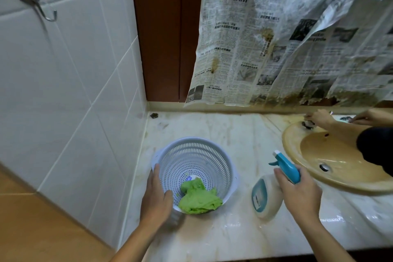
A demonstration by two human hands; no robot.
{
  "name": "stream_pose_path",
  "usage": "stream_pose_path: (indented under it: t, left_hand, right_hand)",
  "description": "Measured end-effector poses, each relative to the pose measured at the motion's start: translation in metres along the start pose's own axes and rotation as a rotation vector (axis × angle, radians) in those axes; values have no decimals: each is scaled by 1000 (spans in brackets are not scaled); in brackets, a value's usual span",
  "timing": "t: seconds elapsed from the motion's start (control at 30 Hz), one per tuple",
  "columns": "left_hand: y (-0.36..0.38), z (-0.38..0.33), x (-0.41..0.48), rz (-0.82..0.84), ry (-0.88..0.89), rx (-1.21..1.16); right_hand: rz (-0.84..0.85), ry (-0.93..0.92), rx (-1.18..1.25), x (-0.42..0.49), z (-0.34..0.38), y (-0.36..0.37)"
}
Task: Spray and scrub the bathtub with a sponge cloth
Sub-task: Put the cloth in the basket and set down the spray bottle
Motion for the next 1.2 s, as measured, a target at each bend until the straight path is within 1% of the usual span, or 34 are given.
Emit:
stream_pose_path:
  t: [0.1,0.17,0.27,0.33,0.37,0.4,0.47,0.53,0.6,0.73,0.83,0.9,1.0,1.13,1.2]
  left_hand:
    - [0,-2,0,6,7,5]
    - [-1,-2,0,12,15,16]
    - [-1,-2,3,25,21,31]
    - [-2,-1,4,31,27,34]
    - [-2,-1,5,31,29,34]
    - [-2,-1,5,31,30,33]
    - [-2,-2,5,31,31,24]
    - [-2,-2,5,35,33,18]
    - [-2,-3,4,38,32,17]
    - [-4,-3,4,54,39,26]
    - [-4,-3,4,52,33,28]
    - [-2,-4,4,52,27,13]
    - [-2,-5,3,33,20,11]
    - [0,-4,2,5,20,14]
    - [2,-4,0,-4,6,8]
  right_hand:
    - [16,-94,-24,11,18,-1]
    - [30,-217,-43,20,41,-5]
    - [-6,-413,-39,33,88,-16]
    - [-11,-505,12,42,121,-24]
    - [15,-528,65,45,135,-26]
    - [66,-533,146,49,147,-25]
    - [226,-477,365,55,160,-10]
    - [378,-447,472,58,165,16]
    - [499,-475,413,55,167,47]
    - [673,-614,91,36,159,109]
    - [796,-651,-53,25,146,148]
    - [830,-625,-81,23,137,165]
    - [814,-593,-50,21,133,175]
    - [749,-569,2,12,122,175]
    - [713,-493,54,7,111,171]
Point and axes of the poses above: each hand's wrist, its own x-axis towards the middle knuckle, its own y-axis out of the palm, z = x × y, the point moved 5 cm from there along x, towards the middle knuckle, and after that the axes turned 3 degrees about -y, right-handed, at the moved point
